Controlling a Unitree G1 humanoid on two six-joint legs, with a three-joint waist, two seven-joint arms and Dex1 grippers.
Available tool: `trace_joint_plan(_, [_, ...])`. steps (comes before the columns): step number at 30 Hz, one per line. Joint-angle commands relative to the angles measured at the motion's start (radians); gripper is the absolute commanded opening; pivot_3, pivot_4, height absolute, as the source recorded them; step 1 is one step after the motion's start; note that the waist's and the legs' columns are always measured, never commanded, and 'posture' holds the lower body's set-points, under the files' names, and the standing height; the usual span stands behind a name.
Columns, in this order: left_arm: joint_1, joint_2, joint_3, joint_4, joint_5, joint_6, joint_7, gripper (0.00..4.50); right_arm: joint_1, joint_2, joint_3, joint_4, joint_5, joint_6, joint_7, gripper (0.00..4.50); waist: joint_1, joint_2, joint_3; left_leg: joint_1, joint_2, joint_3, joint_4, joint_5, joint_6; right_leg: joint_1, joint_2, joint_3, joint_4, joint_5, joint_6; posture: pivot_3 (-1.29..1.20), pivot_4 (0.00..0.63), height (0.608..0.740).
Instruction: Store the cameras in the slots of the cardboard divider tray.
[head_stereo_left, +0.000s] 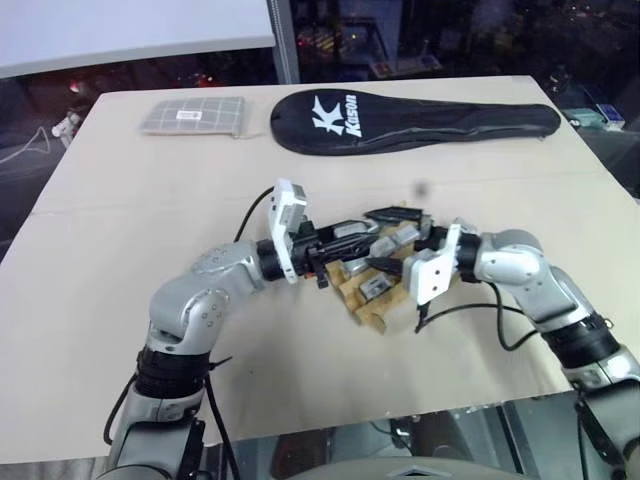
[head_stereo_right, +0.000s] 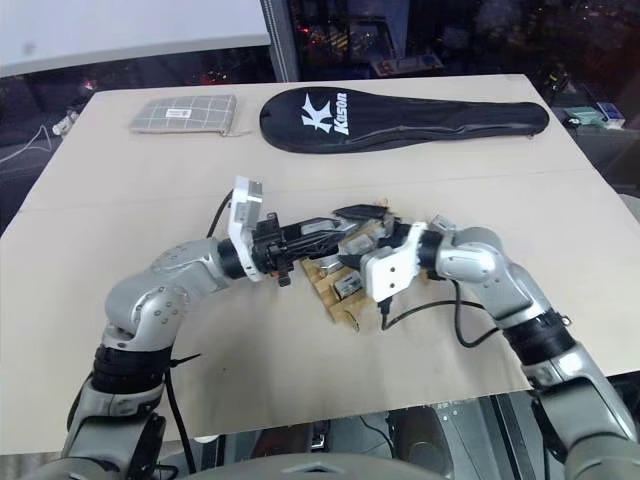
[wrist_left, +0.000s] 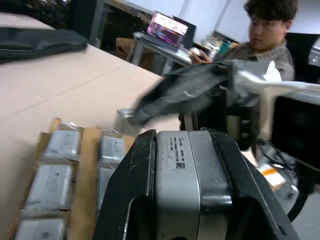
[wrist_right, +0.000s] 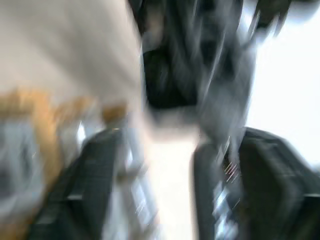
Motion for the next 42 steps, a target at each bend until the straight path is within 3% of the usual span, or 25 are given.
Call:
trace_joint_plan(1, [-0.012, -0.041, -0.029, -0.018, 0.019, -0.038, 0.011, 0.81, 0.092, -0.063, -0.132, -0.181, 0.142, 0.175, 0.024, 4.47, 0.004, 0.0, 0.0, 0.0, 0.0, 0.0, 0.0, 0.0, 0.0, 0.0, 0.0, 0.0, 0.0, 0.0, 0.0, 0.0, 0.15, 0.74])
trace_joint_plan(6, [-0.04, -0.116, -0.059, 0.064, 0.11, -0.147, 0.032, 0.81, 0.326, -0.144, -0.328, -0.406, 0.39, 0.476, 0.046, 4.47, 0.02, 0.0, 0.0, 0.0, 0.0, 0.0, 0.0, 0.0, 0.0, 0.0, 0.0, 0.0, 0.0, 0.0, 0.0, 0.0, 0.15, 0.74])
trace_joint_plan(11, [-0.042, -0.22, -0.11, 0.13, 0.224, -0.313, 0.056, 0.81, 0.663, -0.181, -0.656, -0.597, 0.794, 0.825, 0.039, 4.47, 0.02, -0.001, 0.0, 0.0, -0.001, -0.001, 0.001, 0.0, 0.0, 0.002, 0.0, 0.0, 0.0, 0.0, 0.0, 0.0, 0.15, 0.74])
trace_joint_plan(17, [0.003, -0.315, -0.153, 0.191, 0.297, -0.375, 0.122, 0.81, 1.0, -0.086, -0.907, -0.762, 0.998, 0.916, -0.003, 4.47, 0.017, 0.0, -0.002, 0.001, 0.0, -0.002, 0.0, 0.0, 0.001, 0.003, 0.001, 0.0, 0.0, -0.003, 0.004, 0.0, 0.15, 0.74])
trace_joint_plan(21, [0.004, -0.337, -0.199, 0.237, 0.389, -0.441, 0.152, 0.81, 1.084, -0.023, -0.993, -0.812, 1.162, 0.902, -0.023, 4.47, 0.012, -0.001, -0.003, 0.001, 0.0, -0.001, 0.001, 0.0, 0.001, 0.005, 0.001, 0.002, 0.0, -0.005, 0.002, 0.0, 0.15, 0.74])
trace_joint_plan(25, [0.017, -0.342, -0.219, 0.227, 0.426, -0.488, 0.146, 0.81, 1.161, 0.004, -1.037, -0.824, 1.216, 0.886, 0.005, 4.47, 0.017, -0.001, -0.003, 0.002, -0.001, -0.003, 0.001, 0.0, 0.001, 0.006, 0.002, 0.002, 0.0, -0.005, 0.002, 0.0, 0.15, 0.74])
trace_joint_plan(42, [0.097, -0.318, -0.293, 0.176, 0.508, -0.553, 0.136, 0.81, 1.14, -0.04, -1.052, -0.763, 1.203, 0.851, 0.02, 4.47, 0.018, -0.001, -0.003, 0.001, -0.001, -0.004, 0.001, 0.0, 0.001, 0.006, 0.002, 0.002, -0.002, -0.005, 0.002, 0.0, 0.15, 0.74])
